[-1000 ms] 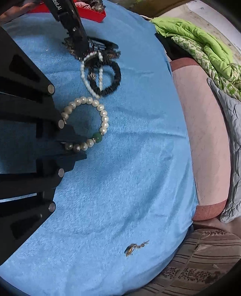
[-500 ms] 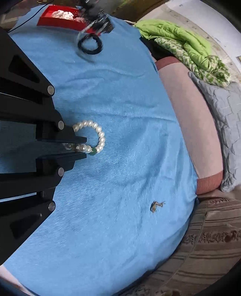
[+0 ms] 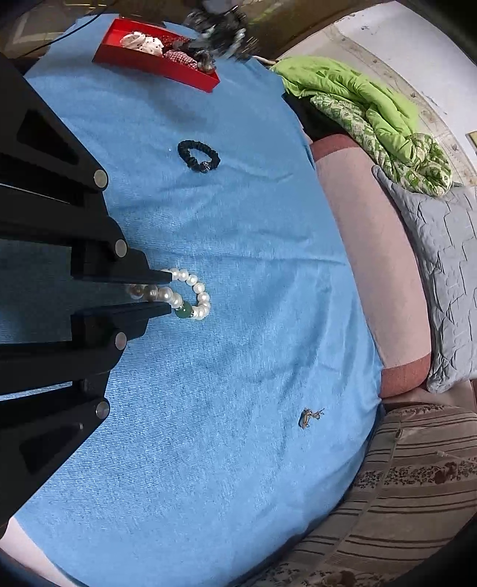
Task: Organize jewelry
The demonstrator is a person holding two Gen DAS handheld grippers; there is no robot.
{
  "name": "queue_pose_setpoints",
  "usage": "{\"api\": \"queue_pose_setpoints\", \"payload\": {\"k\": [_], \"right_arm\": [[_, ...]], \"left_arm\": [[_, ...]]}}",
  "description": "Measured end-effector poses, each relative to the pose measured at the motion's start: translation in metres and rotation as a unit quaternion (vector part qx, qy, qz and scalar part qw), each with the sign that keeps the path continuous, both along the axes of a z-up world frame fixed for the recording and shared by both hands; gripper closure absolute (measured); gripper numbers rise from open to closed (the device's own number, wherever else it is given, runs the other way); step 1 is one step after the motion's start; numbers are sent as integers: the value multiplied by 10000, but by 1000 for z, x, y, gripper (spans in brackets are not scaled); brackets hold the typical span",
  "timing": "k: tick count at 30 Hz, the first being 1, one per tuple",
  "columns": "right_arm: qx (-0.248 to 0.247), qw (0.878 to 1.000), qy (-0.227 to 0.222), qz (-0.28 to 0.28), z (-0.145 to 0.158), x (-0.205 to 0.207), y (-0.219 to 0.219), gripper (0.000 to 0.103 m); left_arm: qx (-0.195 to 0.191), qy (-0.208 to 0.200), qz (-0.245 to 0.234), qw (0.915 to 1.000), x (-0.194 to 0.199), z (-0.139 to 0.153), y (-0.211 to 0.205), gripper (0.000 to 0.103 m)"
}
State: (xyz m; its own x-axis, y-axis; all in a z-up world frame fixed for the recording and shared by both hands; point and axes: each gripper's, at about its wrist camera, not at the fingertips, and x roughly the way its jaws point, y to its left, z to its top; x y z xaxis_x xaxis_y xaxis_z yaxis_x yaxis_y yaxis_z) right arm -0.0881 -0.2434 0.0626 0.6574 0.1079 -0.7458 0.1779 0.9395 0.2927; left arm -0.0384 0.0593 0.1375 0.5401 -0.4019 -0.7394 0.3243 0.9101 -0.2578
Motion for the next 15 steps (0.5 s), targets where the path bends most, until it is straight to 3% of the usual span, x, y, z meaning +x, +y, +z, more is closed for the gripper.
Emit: {"api": "queue_pose_setpoints", "payload": {"k": [1,5,7,11,15], "right_arm": [[17,10000,11,-2,-1,0,0,92],[59,10000,40,-37,-3,-3,-1,92],[56,10000,58,-49,-4,-4,-1,92],[71,9999,85,-36,-7,-2,0,92],[86,9999,124,-15,-11,0,3,92]], "left_arm": [[248,28,103,9996,1,-7,1,93],[559,77,288,9980,1,-19,11,93],[593,42,343,9976,-1,-19,15,93],[124,-69,-91,9999,-8,-11,12,95],[458,-438,-83,9980,-10,0,-3,94]]}}
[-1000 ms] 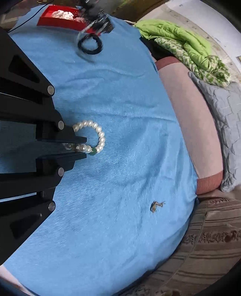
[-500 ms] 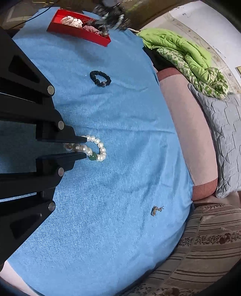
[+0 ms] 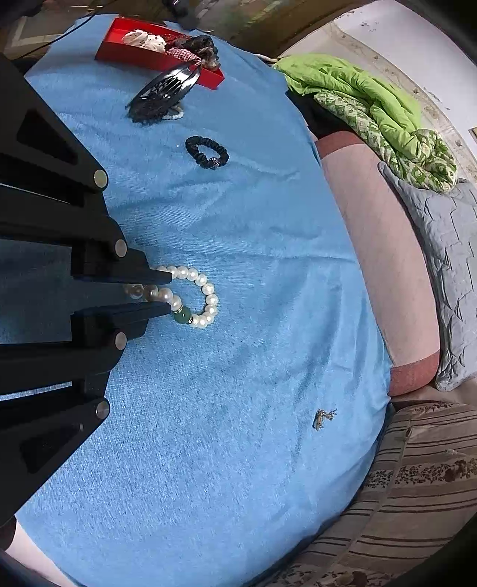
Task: Organize jewelry
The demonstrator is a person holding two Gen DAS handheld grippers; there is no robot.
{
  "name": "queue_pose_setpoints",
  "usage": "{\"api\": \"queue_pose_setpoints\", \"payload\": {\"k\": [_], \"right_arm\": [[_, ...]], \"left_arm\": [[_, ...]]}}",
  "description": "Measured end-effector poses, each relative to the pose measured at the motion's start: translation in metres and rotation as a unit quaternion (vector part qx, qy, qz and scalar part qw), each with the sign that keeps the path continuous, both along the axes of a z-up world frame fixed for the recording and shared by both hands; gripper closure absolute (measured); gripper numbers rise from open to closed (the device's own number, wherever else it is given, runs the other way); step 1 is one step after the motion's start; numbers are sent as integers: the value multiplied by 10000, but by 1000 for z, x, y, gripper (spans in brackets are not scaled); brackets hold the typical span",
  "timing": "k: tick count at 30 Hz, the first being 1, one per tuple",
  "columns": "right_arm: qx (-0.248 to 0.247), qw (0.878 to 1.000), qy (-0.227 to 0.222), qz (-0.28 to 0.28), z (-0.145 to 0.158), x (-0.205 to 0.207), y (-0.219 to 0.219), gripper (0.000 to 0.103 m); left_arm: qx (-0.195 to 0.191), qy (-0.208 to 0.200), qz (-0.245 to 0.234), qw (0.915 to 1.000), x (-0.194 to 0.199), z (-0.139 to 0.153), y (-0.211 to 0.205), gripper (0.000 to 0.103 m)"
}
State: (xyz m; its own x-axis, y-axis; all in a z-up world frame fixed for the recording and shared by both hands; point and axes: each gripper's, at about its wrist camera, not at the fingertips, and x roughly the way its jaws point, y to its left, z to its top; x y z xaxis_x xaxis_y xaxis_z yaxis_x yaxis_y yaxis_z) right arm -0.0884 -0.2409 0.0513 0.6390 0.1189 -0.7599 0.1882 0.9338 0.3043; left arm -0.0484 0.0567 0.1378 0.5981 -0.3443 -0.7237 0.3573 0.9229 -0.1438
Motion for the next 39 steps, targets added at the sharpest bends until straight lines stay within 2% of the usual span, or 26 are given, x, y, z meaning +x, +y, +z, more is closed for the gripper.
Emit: {"api": "queue_pose_setpoints", "payload": {"k": [1,2,3,5,10,12,18,22,23,24,25,26,27,29,34,39], "right_arm": [[6,10000,9,1,-1,0,0,92],[9,10000,17,2,-1,0,0,92],[22,10000,23,0,-2,0,-1,92],[69,10000,34,-14,-3,1,-2,92],[188,9998,57,-38,-8,1,-6,92],[209,9997,79,-25,-10,2,-6,92],[254,9996,132,9,-17,4,-3,92],[249,9996,134,45,-19,5,-1,92],[240,9996,128,50,-19,5,-1,92],[237,9996,122,54,-19,5,0,92],[232,9996,115,58,-19,6,0,92],[228,9997,109,61,-20,6,0,92],[222,9997,101,63,-20,6,0,92],[200,9997,96,84,-20,8,1,92],[178,9998,45,124,-17,8,4,101],[182,9997,-82,120,-7,2,4,102]], "left_arm": [[129,-13,50,9999,2,-3,-2,93],[209,37,98,9997,4,-6,-3,83],[272,130,202,9993,7,-12,-1,66],[219,213,439,9986,10,-22,9,52],[-114,592,854,9945,18,-43,33,47],[-286,733,939,9925,21,-49,36,38],[-1066,1216,1164,9800,46,-70,38,30],[-1164,1417,1282,9747,63,-83,32,30],[-1145,1402,1298,9749,64,-84,30,33],[-1148,1369,1306,9752,64,-83,29,53],[-1194,1376,1235,9755,64,-83,27,68],[-1225,1451,1141,9752,65,-84,26,95],[-1274,1526,1064,9743,66,-85,25,96],[-1204,1425,1017,9772,64,-80,21,96],[-1304,1245,773,9806,56,-61,16,99],[-1403,995,641,9830,45,-36,15,99]]}}
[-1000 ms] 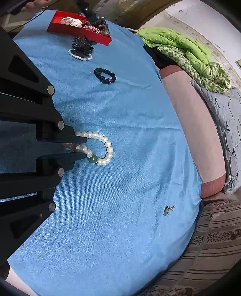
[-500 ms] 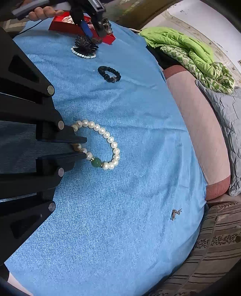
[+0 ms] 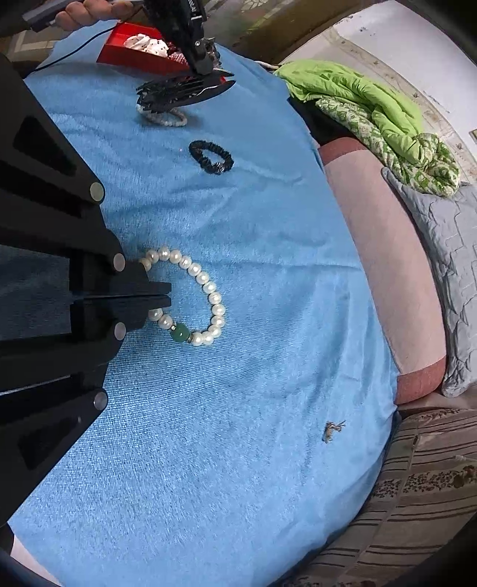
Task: Organize jewelry
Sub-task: 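Carry claw clip and pearl-green bracelet into the red tray and release both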
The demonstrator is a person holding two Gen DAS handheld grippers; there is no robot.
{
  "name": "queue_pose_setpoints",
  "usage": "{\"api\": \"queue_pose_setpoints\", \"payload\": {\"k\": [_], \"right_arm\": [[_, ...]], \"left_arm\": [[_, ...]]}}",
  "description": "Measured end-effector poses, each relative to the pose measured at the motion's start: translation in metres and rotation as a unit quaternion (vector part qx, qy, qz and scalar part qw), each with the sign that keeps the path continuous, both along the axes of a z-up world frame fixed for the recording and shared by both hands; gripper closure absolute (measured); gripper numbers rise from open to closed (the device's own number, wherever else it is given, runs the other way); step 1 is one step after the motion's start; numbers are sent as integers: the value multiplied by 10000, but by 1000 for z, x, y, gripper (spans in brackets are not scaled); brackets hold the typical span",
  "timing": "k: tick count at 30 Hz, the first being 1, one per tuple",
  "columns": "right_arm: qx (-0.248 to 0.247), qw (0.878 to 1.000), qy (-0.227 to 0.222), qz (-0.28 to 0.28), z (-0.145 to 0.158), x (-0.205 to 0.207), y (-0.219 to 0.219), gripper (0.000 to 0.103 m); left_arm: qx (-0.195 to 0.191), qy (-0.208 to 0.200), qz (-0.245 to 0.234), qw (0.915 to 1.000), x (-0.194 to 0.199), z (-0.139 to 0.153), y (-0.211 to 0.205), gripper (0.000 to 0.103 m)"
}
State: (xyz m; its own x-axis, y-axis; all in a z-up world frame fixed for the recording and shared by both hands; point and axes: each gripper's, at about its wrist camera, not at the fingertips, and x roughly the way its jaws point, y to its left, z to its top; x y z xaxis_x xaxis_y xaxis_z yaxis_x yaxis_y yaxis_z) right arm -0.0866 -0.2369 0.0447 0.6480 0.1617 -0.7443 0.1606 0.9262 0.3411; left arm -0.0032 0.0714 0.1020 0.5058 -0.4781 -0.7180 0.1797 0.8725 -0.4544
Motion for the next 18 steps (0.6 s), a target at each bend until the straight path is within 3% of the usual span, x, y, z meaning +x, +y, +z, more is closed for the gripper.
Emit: {"api": "queue_pose_setpoints", "payload": {"k": [7,11,16,18], "right_arm": [[-40,9994,-348,11,28,-11,3,102],[-20,9985,-546,35,47,-18,7,102],[-122,9975,-683,107,62,-24,16,101],[-134,9986,-511,-17,54,-20,12,101]], "left_arm": [[-46,-606,127,9981,-31,51,13,99],[178,-985,222,9947,-53,75,23,99],[416,-1178,330,9916,-73,87,32,99],[502,-1212,365,9907,-81,86,38,99]]}}
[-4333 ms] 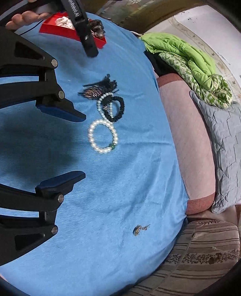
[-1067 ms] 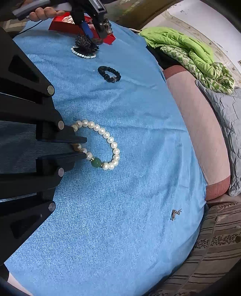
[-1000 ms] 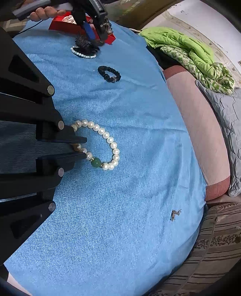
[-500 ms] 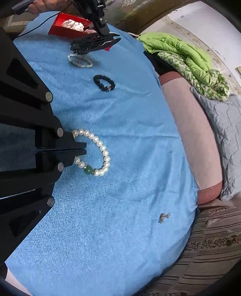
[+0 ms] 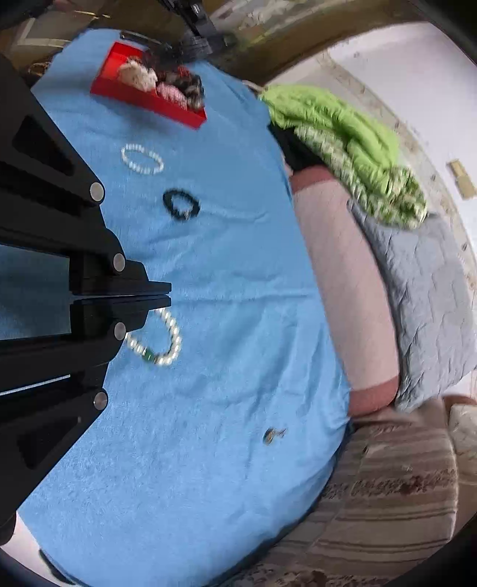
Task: Organize jewelry
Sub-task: 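Carry claw clip and pearl-green bracelet into the red tray and release both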
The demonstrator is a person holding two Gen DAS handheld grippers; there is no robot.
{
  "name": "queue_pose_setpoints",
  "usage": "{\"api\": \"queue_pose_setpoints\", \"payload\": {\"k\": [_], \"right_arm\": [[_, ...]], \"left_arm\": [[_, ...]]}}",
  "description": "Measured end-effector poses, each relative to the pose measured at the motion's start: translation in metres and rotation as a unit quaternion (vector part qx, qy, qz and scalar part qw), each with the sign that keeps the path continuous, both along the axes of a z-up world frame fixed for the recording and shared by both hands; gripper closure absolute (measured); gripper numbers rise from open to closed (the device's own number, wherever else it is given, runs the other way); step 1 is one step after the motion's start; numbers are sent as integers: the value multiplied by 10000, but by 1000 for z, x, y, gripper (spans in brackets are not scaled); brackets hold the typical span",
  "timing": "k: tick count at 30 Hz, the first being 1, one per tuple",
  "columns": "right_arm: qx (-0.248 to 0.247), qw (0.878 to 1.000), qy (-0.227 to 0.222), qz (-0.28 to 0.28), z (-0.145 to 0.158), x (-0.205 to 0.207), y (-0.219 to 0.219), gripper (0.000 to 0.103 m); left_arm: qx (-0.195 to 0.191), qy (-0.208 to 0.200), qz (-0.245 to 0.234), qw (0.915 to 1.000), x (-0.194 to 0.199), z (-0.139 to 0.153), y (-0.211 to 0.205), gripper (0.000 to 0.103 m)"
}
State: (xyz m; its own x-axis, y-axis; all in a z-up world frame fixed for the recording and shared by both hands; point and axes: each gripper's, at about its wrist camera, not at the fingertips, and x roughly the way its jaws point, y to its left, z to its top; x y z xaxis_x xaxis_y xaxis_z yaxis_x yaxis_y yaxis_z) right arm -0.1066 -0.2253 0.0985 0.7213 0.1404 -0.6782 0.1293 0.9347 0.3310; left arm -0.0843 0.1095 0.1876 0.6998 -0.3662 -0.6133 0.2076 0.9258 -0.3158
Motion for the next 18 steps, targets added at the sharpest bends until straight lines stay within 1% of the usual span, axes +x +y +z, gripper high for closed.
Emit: {"api": "queue_pose_setpoints", "payload": {"k": [1,2,3,4,5,8,12,13,14,15,16,17,18], "right_arm": [[70,9999,140,-17,-7,4,-4,96],[138,9994,324,-59,-15,8,-8,81],[189,9985,496,-143,-25,12,-12,72],[215,9977,599,-237,-33,15,-16,57],[205,9973,636,-292,-38,17,-19,53],[-7,9965,700,-453,-50,24,-22,53],[-56,9956,861,-357,-65,44,-20,53],[-223,9956,852,-316,-69,49,-16,63],[-485,9950,821,-310,-70,52,-11,83],[-804,9926,855,-307,-71,54,-7,86],[-877,9922,837,-273,-70,55,-7,90],[-776,9932,830,-273,-69,55,-9,90],[-569,9948,802,-283,-65,53,-13,90]], "left_arm": [[40,21,15,10000,-2,-3,2,99],[51,60,29,10000,-2,-6,3,99],[40,118,42,9999,-3,-11,5,99],[-1,202,43,9998,-2,-18,8,99],[-31,258,35,9997,-2,-23,9,99],[-69,485,25,9988,1,-42,9,99],[-56,664,27,9978,2,-58,7,99],[-25,672,20,9977,2,-59,6,99],[2,661,14,9978,1,-59,5,99],[34,636,11,9980,0,-58,5,99],[75,597,16,9982,-2,-57,5,99],[94,580,25,9983,-3,-56,6,99],[104,567,36,9983,-4,-55,7,99]]}}
